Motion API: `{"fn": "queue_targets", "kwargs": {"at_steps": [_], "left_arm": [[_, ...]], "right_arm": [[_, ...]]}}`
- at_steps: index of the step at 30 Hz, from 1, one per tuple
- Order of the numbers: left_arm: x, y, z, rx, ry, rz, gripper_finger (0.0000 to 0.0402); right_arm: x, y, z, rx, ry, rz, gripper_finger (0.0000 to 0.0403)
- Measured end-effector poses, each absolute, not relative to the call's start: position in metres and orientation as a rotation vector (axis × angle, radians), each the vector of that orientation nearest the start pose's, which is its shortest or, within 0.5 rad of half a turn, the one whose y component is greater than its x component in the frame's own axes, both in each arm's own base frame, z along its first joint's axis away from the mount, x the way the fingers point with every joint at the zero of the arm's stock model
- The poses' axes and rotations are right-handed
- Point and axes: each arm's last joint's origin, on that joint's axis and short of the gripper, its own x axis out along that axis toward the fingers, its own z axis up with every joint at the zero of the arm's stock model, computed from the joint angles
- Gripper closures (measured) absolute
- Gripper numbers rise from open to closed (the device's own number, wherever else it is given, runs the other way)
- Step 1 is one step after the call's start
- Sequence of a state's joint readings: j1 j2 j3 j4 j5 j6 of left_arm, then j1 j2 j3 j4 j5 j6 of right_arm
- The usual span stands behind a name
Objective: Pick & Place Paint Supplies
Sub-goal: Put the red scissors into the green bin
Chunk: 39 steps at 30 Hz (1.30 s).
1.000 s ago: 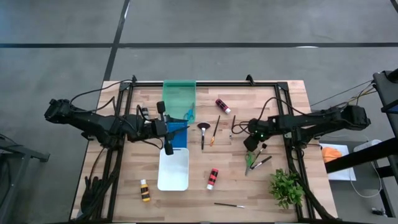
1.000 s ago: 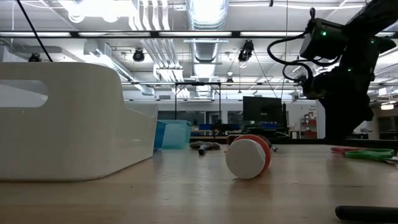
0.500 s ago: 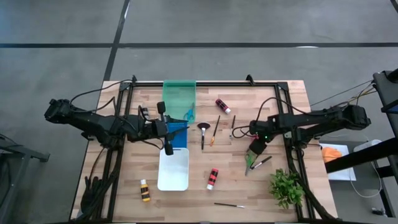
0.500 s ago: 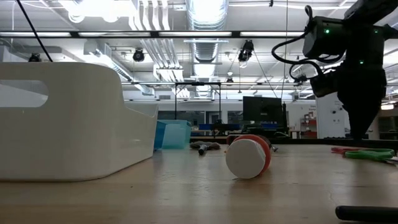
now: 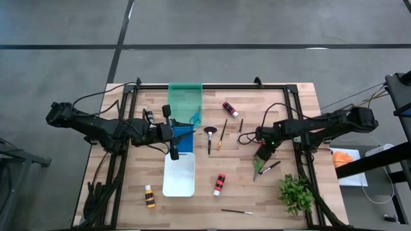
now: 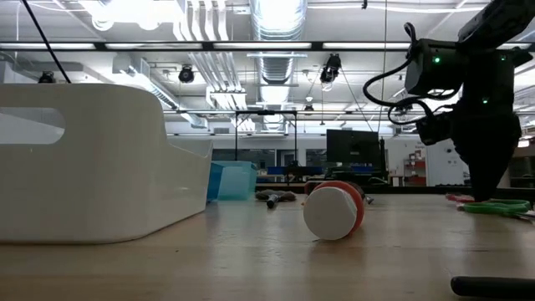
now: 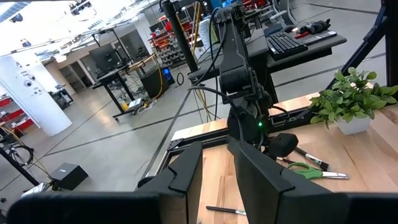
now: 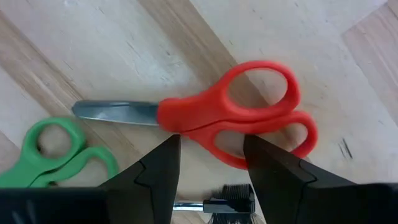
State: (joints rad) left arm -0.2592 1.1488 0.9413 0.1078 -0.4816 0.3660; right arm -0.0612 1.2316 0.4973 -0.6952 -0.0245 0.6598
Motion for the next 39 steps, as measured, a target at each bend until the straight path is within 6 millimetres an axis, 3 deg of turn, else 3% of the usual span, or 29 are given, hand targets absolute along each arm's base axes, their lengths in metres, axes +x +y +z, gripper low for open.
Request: {"fn": "queue_targets", "kwargs": {"at_steps": [7,16,20,28,39], "left_arm": [[0.252,-0.053,0.343,0.401,0.133,0.203,0.0301],[0.252,-0.053,0.343,0.403,0.133,0.203,0.0301],[0.252,-0.053,0.343,0.403,0.133,0.203,0.0301],[0.252,-0.053,0.343,0.4,0.133,0.203,0.0301],[0.252,-0.053,0.343,0.4,0.134,0.203,0.0301]], "right_arm": [[0.171,-0.01,0.129,0.578,1.425,-0.507,0.0225],[0.177,-0.01,0.133,0.571,1.426,-0.498,0.0228],[0.176,-0.01,0.129,0.57,1.447,-0.495,0.026],[0.178,-0.01,0.127,0.549,1.476,-0.467,0.038],[0.187,-0.009,0.137,0.565,1.416,-0.411,0.0391]]}}
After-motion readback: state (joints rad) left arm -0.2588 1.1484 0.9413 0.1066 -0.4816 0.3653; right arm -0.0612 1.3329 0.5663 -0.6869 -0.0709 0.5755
